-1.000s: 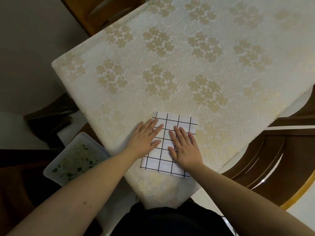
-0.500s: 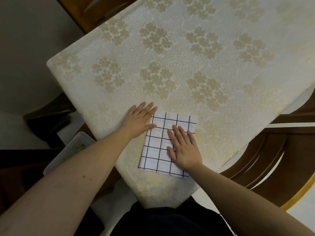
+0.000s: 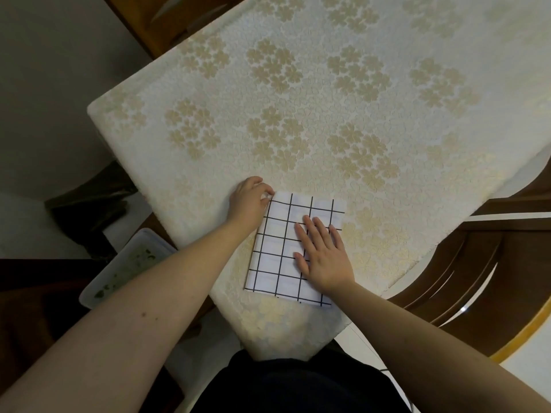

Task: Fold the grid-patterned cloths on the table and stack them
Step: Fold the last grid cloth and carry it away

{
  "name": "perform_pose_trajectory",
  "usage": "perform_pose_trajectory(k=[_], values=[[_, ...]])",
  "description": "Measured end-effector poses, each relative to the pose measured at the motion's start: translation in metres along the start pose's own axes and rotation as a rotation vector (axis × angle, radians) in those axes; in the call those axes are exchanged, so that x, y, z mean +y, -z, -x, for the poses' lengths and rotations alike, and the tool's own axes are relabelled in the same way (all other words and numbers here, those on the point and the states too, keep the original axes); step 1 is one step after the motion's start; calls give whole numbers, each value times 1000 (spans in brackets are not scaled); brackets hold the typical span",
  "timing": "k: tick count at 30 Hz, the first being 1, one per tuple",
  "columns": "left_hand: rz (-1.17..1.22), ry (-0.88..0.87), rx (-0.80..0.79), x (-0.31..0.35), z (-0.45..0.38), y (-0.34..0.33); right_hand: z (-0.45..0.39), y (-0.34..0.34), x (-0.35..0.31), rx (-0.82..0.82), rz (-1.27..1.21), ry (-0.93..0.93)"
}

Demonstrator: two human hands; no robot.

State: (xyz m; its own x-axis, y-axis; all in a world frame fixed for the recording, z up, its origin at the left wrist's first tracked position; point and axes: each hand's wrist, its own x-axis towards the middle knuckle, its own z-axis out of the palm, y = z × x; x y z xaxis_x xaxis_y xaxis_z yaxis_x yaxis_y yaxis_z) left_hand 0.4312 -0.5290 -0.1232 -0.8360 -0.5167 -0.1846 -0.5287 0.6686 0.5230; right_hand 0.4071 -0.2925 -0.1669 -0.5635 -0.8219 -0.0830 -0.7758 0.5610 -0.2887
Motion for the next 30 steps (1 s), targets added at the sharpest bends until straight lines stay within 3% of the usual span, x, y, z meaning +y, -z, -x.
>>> perform_pose_trajectory(k=[13,30], values=[[-195,22,-164,-3,-2,-9,0,-2,3,2,-10,20],[-130,38,-103,-24,-1,-9,0,-3,1,37,-16,28]])
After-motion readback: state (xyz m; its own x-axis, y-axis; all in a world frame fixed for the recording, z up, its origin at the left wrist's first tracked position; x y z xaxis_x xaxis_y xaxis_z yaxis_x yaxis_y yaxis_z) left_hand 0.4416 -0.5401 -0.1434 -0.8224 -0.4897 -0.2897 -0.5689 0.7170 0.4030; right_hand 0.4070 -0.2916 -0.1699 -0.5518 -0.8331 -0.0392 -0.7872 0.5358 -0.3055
